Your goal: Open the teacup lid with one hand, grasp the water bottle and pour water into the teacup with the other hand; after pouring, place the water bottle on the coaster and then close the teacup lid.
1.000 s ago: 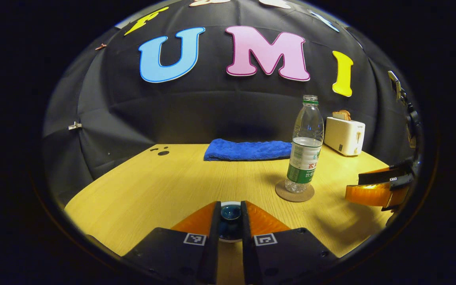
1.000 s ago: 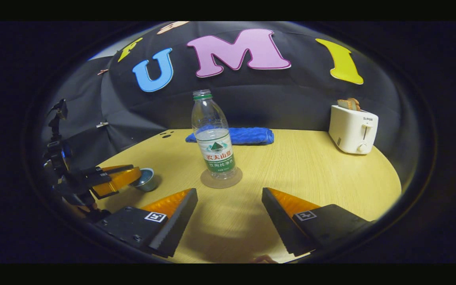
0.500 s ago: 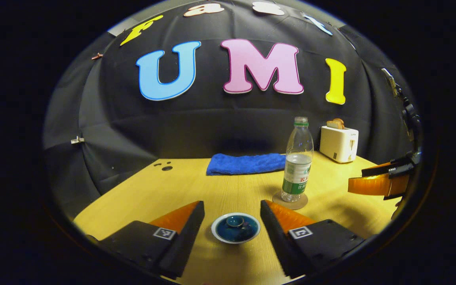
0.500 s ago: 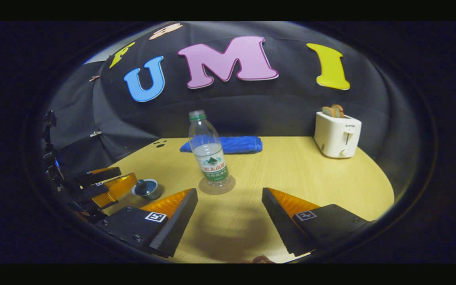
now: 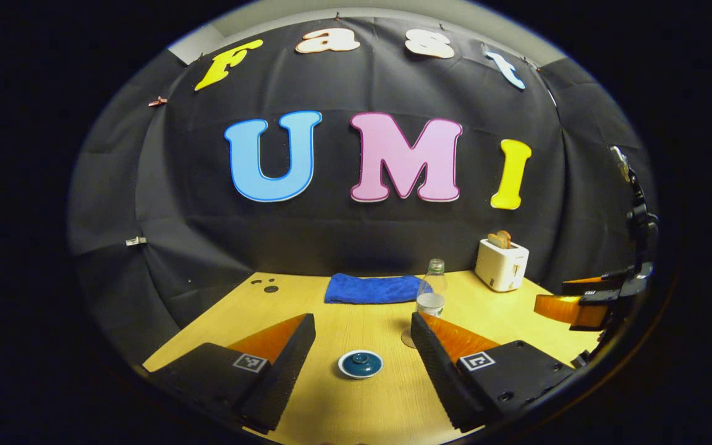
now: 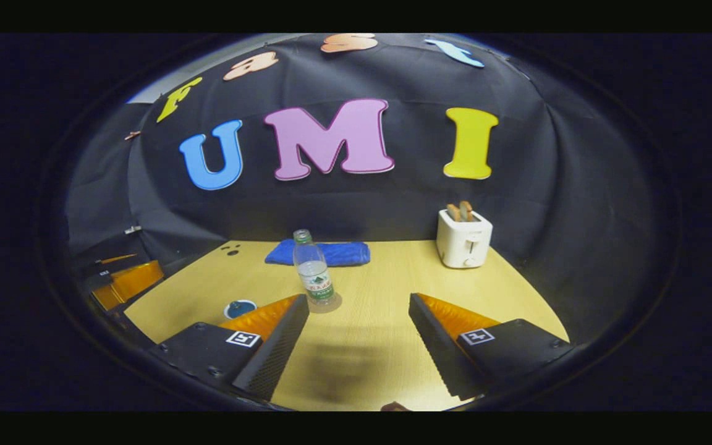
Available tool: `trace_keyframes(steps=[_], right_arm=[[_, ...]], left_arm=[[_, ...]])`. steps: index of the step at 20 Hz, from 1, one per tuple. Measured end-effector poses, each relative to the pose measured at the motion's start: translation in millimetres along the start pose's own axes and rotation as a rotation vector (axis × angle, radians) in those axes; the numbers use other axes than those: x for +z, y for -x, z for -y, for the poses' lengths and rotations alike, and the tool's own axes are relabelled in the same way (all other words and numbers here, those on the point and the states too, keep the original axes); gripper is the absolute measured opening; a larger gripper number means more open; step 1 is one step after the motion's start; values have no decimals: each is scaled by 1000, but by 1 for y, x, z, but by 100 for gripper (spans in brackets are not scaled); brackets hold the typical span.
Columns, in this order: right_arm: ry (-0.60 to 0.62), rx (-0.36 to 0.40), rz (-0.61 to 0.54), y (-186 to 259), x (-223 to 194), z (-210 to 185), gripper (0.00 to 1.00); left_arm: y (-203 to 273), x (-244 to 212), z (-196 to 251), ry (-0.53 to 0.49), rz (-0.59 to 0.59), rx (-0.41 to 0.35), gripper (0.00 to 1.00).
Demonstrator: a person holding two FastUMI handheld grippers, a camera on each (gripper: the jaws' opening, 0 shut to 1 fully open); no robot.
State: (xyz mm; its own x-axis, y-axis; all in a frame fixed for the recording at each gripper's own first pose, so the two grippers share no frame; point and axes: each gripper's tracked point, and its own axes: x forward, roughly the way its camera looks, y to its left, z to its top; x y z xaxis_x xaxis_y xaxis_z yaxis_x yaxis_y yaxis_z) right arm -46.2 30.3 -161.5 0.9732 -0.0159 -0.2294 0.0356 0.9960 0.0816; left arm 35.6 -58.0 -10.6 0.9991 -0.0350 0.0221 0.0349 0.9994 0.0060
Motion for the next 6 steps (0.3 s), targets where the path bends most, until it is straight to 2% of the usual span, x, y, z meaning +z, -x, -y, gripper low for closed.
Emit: trace_keyframes(steps=[3,6], right_arm=[[-4,-19,17,33,13,-12,100],[13,-43,49,61,28,-21,100]], left_arm=[[29,27,-9,-31,43,-9,97],[48,48,-19,-106,100,-23,97]])
